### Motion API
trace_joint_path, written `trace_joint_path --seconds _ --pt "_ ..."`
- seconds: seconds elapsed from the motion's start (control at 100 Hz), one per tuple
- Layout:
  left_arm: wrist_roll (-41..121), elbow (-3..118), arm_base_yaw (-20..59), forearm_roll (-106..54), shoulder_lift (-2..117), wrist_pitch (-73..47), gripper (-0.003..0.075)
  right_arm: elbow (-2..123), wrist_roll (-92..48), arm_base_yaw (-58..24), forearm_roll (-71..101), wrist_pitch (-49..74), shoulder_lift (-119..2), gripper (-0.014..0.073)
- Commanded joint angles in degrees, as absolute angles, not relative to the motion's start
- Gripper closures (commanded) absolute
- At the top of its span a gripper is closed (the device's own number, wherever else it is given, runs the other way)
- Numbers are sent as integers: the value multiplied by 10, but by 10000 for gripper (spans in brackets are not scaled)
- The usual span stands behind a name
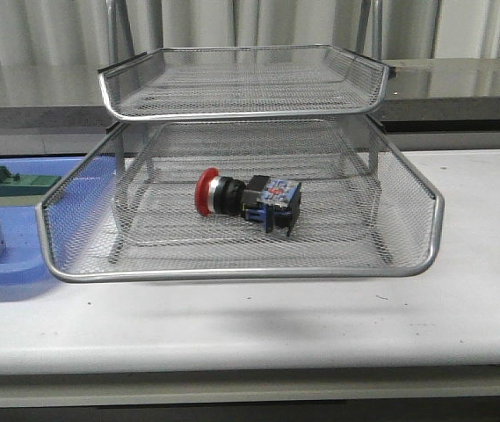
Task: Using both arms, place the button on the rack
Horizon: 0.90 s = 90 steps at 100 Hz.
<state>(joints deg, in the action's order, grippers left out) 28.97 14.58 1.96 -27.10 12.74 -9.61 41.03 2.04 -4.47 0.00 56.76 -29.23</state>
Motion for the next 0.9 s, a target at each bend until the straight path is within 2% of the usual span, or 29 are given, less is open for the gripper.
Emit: trace_joint_path --seconds 0.0,0.47,0.89 --pt "284 162 19 -279 132 -47 741 429 20 -45 -6 536 -295 662" --pt "284 162 19 -279 132 -48 741 429 6 -45 41 510 -306 662" --pt "284 162 19 -279 132 -48 741 429 -286 -45 320 512 -494 660"
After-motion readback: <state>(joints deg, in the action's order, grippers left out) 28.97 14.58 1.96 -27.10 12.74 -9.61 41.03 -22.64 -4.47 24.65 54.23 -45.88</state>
